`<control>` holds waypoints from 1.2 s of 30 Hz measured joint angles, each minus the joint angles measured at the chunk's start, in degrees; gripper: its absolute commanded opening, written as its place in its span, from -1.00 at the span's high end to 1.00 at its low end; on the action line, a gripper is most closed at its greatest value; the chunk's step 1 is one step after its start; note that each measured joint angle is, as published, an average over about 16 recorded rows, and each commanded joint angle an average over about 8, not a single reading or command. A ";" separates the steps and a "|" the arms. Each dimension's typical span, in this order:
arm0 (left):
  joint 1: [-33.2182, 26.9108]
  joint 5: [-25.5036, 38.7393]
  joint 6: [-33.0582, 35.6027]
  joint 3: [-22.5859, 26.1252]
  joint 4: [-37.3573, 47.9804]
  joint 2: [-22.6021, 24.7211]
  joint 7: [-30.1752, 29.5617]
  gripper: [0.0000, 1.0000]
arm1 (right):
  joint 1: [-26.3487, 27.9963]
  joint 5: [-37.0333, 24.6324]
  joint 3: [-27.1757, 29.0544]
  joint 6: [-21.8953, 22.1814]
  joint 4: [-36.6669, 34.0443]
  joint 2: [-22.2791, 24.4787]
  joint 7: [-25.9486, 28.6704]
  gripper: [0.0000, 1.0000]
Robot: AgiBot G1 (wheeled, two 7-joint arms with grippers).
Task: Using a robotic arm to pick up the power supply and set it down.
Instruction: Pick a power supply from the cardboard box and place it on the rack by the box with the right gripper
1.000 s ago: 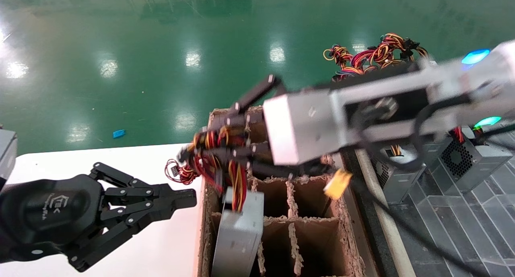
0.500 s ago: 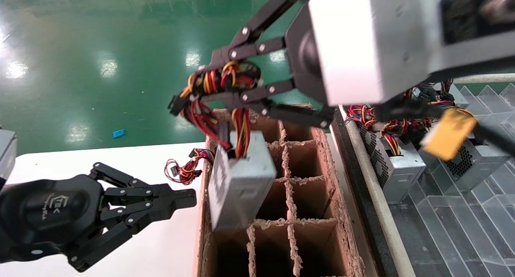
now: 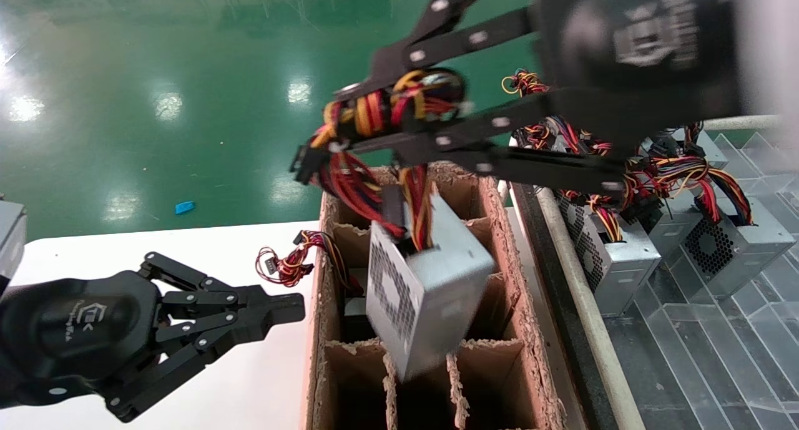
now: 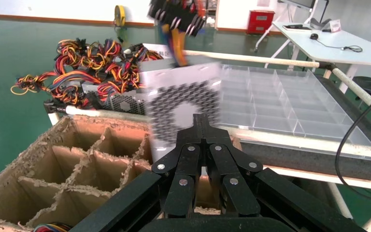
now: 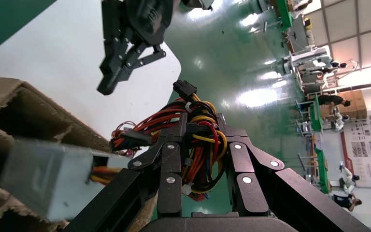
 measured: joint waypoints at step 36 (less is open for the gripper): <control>0.00 0.00 0.00 0.00 0.00 0.00 0.00 1.00 | 21.74 9.91 -32.04 -0.15 0.09 25.82 -4.07 1.00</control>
